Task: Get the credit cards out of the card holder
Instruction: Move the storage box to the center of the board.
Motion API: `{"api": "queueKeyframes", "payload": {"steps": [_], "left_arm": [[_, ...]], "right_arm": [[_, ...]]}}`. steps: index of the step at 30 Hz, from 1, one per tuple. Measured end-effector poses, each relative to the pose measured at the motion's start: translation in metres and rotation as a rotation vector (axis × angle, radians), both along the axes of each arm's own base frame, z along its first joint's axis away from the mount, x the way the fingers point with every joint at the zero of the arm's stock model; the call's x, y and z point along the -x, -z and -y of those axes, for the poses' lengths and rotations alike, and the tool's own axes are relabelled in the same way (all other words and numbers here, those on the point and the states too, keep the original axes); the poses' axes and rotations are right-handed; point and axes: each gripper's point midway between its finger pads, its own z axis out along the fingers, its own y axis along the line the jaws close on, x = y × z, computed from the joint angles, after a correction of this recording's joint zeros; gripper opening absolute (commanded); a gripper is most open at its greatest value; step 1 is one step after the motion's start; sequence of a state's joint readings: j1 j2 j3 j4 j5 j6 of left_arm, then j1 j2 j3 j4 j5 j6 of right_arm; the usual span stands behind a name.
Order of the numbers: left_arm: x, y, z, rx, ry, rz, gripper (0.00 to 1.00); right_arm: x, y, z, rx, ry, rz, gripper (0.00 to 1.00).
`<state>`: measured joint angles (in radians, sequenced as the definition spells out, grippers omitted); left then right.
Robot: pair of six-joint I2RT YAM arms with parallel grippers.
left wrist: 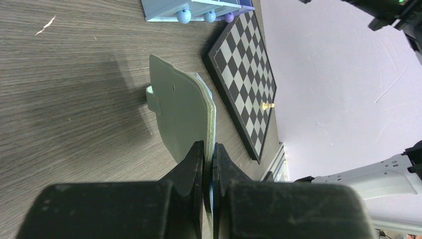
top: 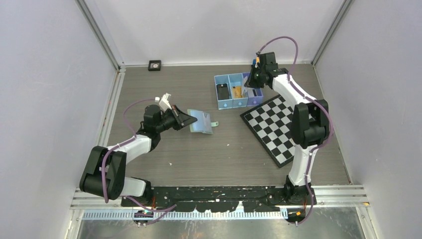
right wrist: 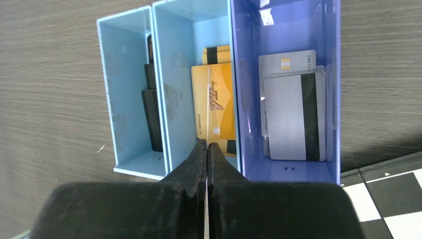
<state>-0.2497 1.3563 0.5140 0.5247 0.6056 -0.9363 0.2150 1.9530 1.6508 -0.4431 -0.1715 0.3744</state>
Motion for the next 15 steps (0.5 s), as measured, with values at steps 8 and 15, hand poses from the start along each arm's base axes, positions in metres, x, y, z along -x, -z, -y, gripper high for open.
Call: {"api": "queueKeyframes", "payload": {"steps": [8, 15], "left_arm": [[0.001, 0.0, 0.001, -0.001, 0.001, 0.0, 0.0], [0.001, 0.0, 0.001, -0.003, 0.001, -0.003, 0.0]], "right_arm": [[-0.002, 0.035, -0.01, -0.011, -0.039, -0.075, 0.0], [0.001, 0.026, -0.04, -0.005, -0.088, -0.061, 0.01]]}}
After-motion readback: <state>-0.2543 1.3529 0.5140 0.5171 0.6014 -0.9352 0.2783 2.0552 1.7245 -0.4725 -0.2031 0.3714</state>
